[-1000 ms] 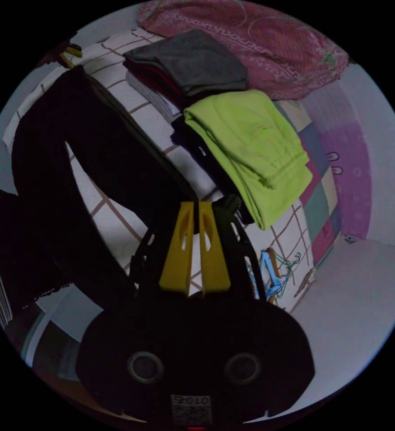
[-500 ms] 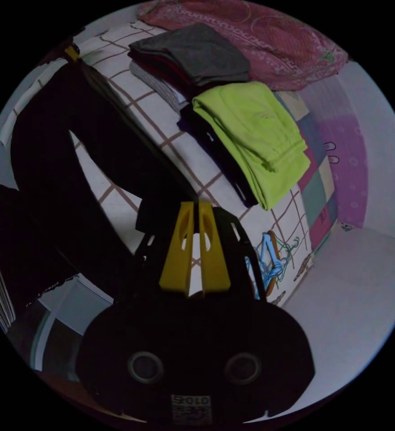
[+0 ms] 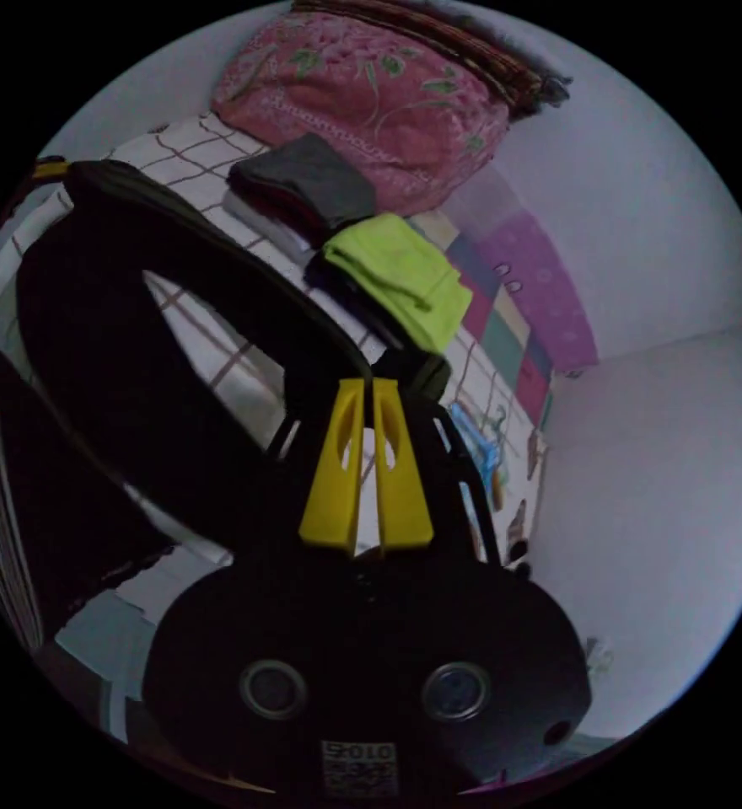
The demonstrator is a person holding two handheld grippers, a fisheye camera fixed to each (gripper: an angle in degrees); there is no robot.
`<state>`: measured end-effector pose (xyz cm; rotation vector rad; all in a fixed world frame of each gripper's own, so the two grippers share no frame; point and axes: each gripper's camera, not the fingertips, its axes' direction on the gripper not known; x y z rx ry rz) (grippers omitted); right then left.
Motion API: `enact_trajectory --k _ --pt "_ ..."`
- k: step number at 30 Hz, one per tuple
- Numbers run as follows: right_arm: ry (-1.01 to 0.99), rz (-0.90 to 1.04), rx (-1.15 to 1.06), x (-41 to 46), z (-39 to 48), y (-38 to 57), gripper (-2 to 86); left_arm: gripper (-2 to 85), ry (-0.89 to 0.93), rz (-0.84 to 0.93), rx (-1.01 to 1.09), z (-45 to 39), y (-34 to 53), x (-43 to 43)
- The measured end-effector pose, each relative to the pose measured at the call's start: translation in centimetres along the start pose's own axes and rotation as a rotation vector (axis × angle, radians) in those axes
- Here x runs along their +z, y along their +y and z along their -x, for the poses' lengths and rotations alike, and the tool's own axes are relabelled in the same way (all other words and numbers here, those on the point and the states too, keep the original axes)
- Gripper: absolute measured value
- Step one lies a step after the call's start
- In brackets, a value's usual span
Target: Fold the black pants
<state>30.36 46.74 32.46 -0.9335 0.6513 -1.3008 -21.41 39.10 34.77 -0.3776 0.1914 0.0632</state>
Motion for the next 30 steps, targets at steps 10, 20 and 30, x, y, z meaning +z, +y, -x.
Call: enact_trajectory --k 10,20,30 --pt "-0.354 0.408 0.196 15.1 9.8 13.8 3.8 -0.1 0.192 0.235 -0.079 -7.4 10.8 3.8" --pt "-0.114 0.122 0.142 11.9 3.3 10.9 3.8 -0.1 0.161 0.118 -0.149 -5.5 9.3 -2.0" --pt "-0.294 0.157 0.154 21.4 5.5 20.7 3.7 -0.1 0.174 0.104 -0.136 -8.1 12.7 -3.8"
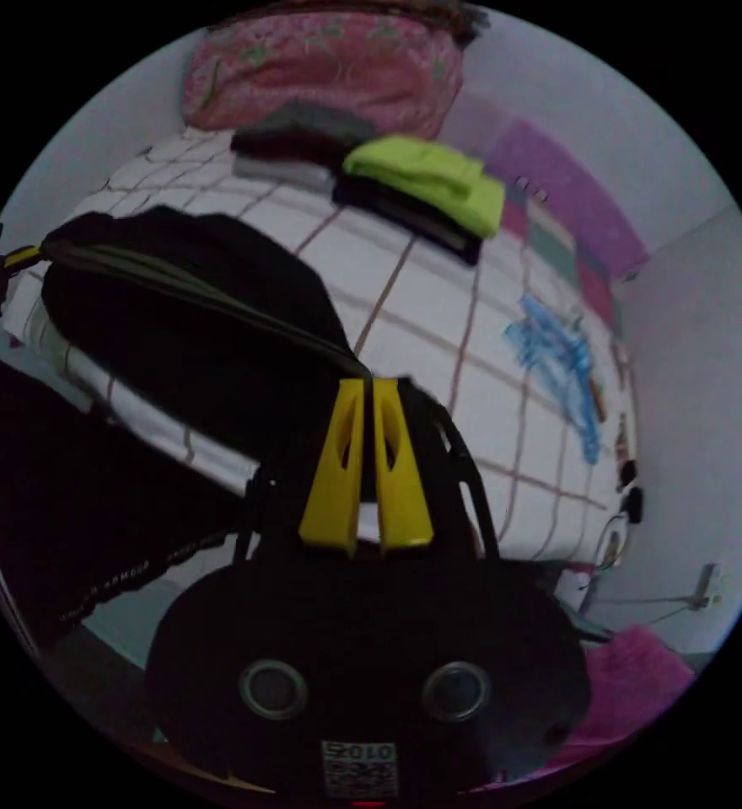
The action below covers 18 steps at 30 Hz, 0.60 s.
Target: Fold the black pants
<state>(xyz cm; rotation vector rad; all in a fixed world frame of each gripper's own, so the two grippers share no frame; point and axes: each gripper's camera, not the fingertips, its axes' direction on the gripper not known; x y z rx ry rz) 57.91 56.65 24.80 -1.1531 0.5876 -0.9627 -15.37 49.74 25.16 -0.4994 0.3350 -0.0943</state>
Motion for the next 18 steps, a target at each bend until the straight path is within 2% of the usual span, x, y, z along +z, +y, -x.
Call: enact_trajectory --k 1,3,6,13,18 --pt "-0.064 0.114 0.002 3.4 0.3 0.9 3.7 -0.1 0.013 0.039 0.006 -0.5 0.4 0.9" --pt "-0.104 0.201 0.001 6.7 1.1 2.1 3.7 -0.1 0.019 0.102 0.003 -1.2 0.9 2.0" --pt "-0.071 0.184 0.045 8.8 1.2 3.0 3.6 0.0 0.019 0.135 -0.023 -1.7 1.2 2.6" --pt "-0.208 0.160 0.082 12.4 -2.6 5.0 4.4 0.9 0.013 0.194 0.002 -2.5 1.7 3.3" --pt "-0.192 0.114 0.064 13.2 -3.4 8.2 6.6 1.8 0.014 0.191 0.020 -2.8 3.6 2.3"
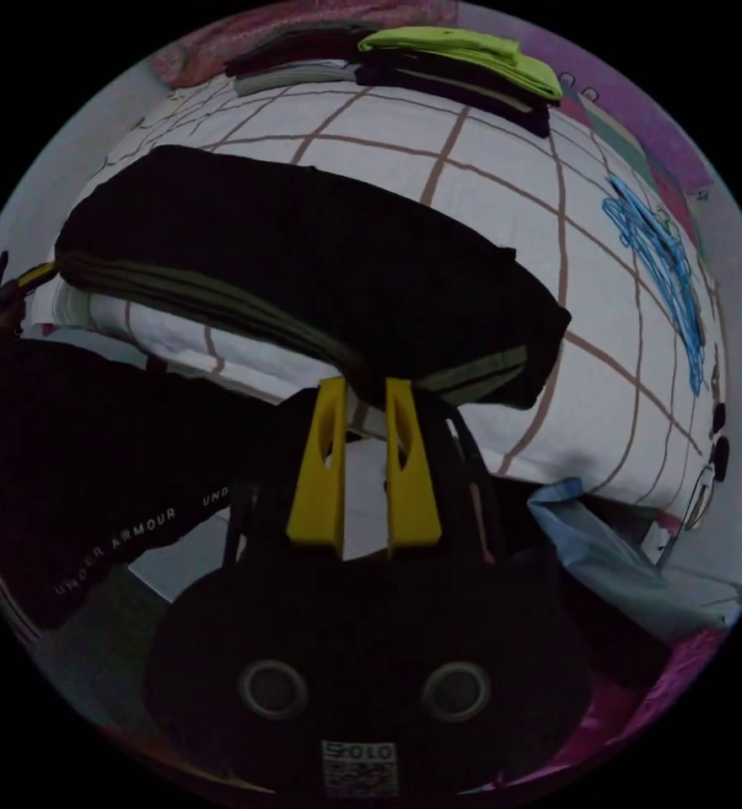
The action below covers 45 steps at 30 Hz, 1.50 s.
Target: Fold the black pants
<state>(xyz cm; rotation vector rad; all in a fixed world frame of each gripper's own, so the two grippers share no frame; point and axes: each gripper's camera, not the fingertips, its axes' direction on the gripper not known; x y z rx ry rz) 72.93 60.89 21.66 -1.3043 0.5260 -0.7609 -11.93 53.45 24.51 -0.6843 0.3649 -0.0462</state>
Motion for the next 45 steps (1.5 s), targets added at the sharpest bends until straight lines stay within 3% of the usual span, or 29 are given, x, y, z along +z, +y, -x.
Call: enact_trajectory --k 6,10,22,28,33,39,45 --pt "0.033 -0.193 0.199 -1.3 -5.0 3.0 8.4 1.6 0.020 -0.015 -0.063 0.3 2.8 -1.7" --pt "-0.005 -0.253 0.261 -0.5 -9.7 0.8 9.4 0.7 0.037 -0.120 -0.120 -0.3 2.2 -4.5" --pt "-0.169 -0.144 0.180 9.1 -16.3 -6.2 9.2 0.1 0.062 -0.186 -0.032 -5.5 -2.8 -8.5" --pt "-0.114 -0.173 0.095 8.9 -17.0 -6.5 5.9 0.0 0.060 -0.152 -0.022 -6.2 -3.5 -8.6" --pt "-0.072 -0.212 0.387 9.4 -22.3 -4.3 5.5 -0.1 0.065 -0.148 -0.006 -6.9 -4.5 -8.6" --pt "-0.123 -0.102 0.439 12.8 -24.0 -4.7 6.2 -0.1 0.066 -0.139 0.034 -7.9 -6.0 -8.7" --pt "-0.174 -0.258 0.558 11.2 -26.3 -2.2 9.8 -0.1 0.057 -0.139 0.052 -7.8 -6.5 -9.0"
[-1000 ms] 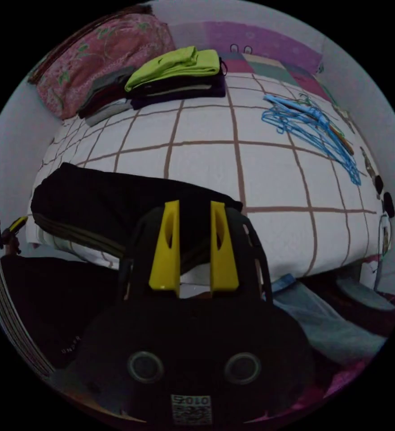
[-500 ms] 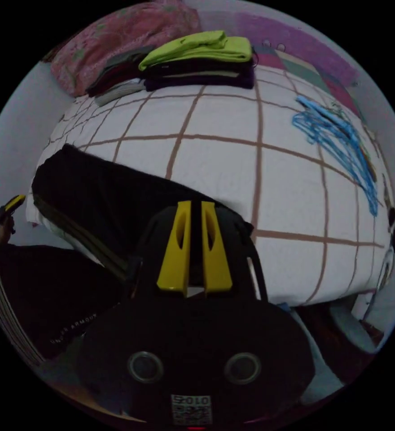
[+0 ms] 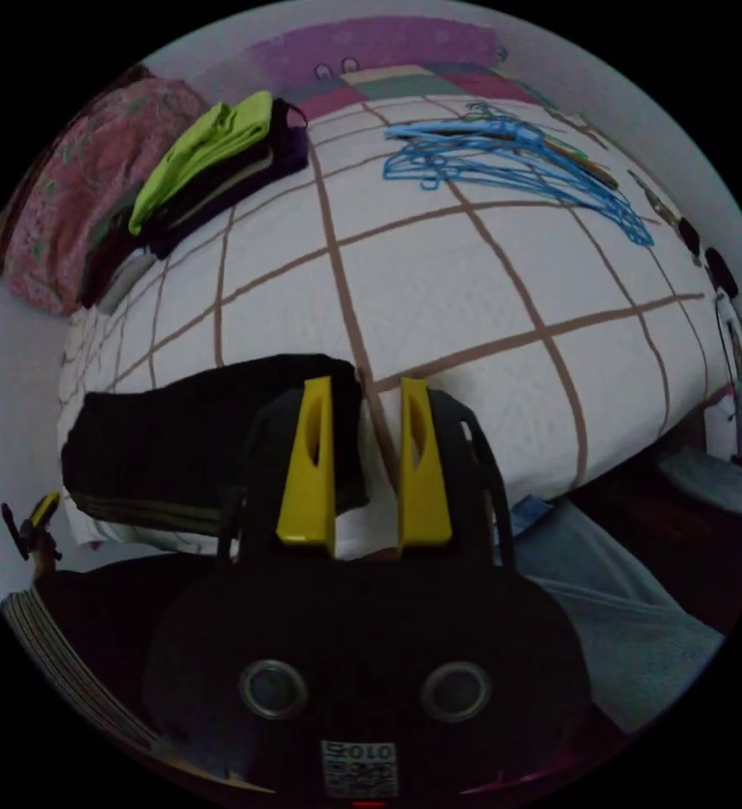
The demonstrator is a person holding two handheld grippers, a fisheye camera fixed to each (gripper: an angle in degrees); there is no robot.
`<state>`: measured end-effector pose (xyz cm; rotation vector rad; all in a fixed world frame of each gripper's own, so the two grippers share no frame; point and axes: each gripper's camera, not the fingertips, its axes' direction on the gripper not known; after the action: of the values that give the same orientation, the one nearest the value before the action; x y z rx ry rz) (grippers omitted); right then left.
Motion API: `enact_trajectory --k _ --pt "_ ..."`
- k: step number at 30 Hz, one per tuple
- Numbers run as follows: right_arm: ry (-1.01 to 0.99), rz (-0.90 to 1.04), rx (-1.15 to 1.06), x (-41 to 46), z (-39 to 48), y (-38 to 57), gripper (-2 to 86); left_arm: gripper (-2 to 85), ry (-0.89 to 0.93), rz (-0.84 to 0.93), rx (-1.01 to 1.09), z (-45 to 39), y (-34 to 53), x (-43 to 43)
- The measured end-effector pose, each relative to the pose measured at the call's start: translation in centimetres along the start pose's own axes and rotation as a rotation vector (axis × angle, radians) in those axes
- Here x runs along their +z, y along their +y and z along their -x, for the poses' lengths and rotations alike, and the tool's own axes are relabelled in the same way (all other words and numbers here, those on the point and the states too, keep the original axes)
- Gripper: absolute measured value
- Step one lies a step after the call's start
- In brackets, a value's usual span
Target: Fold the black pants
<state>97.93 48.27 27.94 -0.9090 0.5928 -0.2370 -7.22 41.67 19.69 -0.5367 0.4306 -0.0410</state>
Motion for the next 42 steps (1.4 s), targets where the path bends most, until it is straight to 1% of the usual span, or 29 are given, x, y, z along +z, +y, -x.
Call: enact_trajectory --k 2,5,7,11,15,21,25,28,32,36,39,42 --pt "-0.015 -0.024 -0.006 -0.8 -0.3 0.7 10.0 -0.1 0.007 -0.011 -0.019 0.2 0.2 0.0" --pt "-0.024 0.044 -0.066 0.4 0.1 2.0 10.7 -0.1 0.023 0.005 -0.027 0.1 0.4 0.6" --pt "-0.080 0.090 -0.075 1.7 0.3 2.8 10.9 -0.1 0.030 0.014 -0.022 0.0 0.5 0.9" --pt "-0.114 0.142 -0.049 3.6 0.4 2.8 11.2 -0.2 0.038 0.010 -0.012 -0.1 0.3 1.0" --pt "-0.168 0.159 0.032 4.9 0.7 1.6 11.3 -0.1 0.035 0.011 0.002 0.1 0.0 0.9" --pt "0.009 0.206 -0.044 3.8 5.1 0.1 8.9 -0.1 0.020 0.010 -0.038 0.9 0.6 1.0" --pt "0.130 0.222 -0.129 2.2 7.4 -1.3 7.7 0.3 -0.011 0.050 -0.110 2.0 2.7 1.7" --pt "0.179 0.201 -0.088 1.1 7.9 -2.7 7.4 1.1 -0.058 0.095 -0.183 3.2 5.0 2.2" --pt "0.133 0.303 -0.068 3.1 8.4 -3.5 7.6 3.8 -0.071 0.102 -0.360 6.1 8.9 2.6" --pt "0.105 0.295 -0.043 2.3 9.6 -3.6 7.8 5.8 -0.066 0.081 -0.500 9.1 11.8 2.6" --pt "0.122 0.325 -0.045 1.4 10.6 -3.5 7.8 6.9 -0.062 0.057 -0.563 12.0 12.8 3.1" --pt "0.145 0.304 -0.035 -0.3 11.8 -3.6 7.6 7.6 -0.029 0.005 -0.650 15.8 13.1 3.4"
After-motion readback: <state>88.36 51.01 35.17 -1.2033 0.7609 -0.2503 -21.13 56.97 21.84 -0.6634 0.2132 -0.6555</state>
